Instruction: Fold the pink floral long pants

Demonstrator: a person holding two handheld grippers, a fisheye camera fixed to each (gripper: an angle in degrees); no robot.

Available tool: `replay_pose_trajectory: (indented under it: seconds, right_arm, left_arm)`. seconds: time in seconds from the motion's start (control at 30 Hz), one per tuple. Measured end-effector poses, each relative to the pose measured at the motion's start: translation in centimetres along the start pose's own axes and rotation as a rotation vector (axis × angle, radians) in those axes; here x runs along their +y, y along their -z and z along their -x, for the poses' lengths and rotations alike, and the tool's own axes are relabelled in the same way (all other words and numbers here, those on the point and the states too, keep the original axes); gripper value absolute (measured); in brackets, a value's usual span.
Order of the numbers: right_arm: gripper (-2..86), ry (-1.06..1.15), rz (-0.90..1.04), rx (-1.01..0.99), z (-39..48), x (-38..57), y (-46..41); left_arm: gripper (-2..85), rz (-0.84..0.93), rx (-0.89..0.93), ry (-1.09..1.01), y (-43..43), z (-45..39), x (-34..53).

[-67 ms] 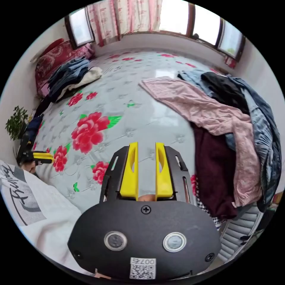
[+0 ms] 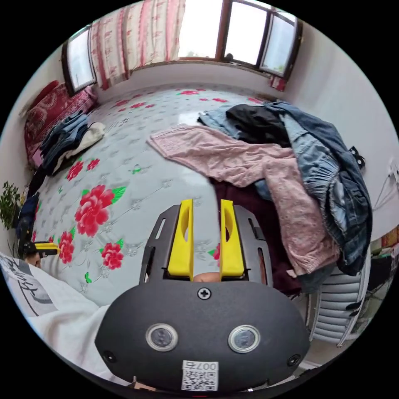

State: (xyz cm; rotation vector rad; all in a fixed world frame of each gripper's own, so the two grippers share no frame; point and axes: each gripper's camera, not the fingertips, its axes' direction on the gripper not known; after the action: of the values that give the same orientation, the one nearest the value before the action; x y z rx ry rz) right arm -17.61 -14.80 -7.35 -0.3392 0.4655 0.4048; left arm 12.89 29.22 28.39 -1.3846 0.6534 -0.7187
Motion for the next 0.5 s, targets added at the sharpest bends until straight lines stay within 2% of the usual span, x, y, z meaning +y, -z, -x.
replay_pose_trajectory:
  seconds: [0.07, 0.2, 0.37, 0.5]
  right_arm:
    - [8.7, -0.099, -0.029, 0.142, -5.6, -0.3, 3.0]
    - [8.9, -0.223, -0.079, 0.338, -11.3, 0.2, 7.1]
    - [9.3, -0.305, -0.098, 0.396, -14.5, 1.2, 11.3]
    - [9.1, -0.171, -0.089, 0.298, -11.0, 1.0, 11.4]
  left_arm:
    - [7.2, -0.009, -0.004, 0.005, -0.7, -0.3, 0.3]
    - [7.1, -0.02, -0.032, 0.016, -2.1, -1.2, 1.0]
    - [7.0, -0.032, -0.053, 0.038, -3.2, -2.0, 1.9]
    - [7.1, -0.049, -0.058, 0.062, -3.9, -2.2, 3.0]
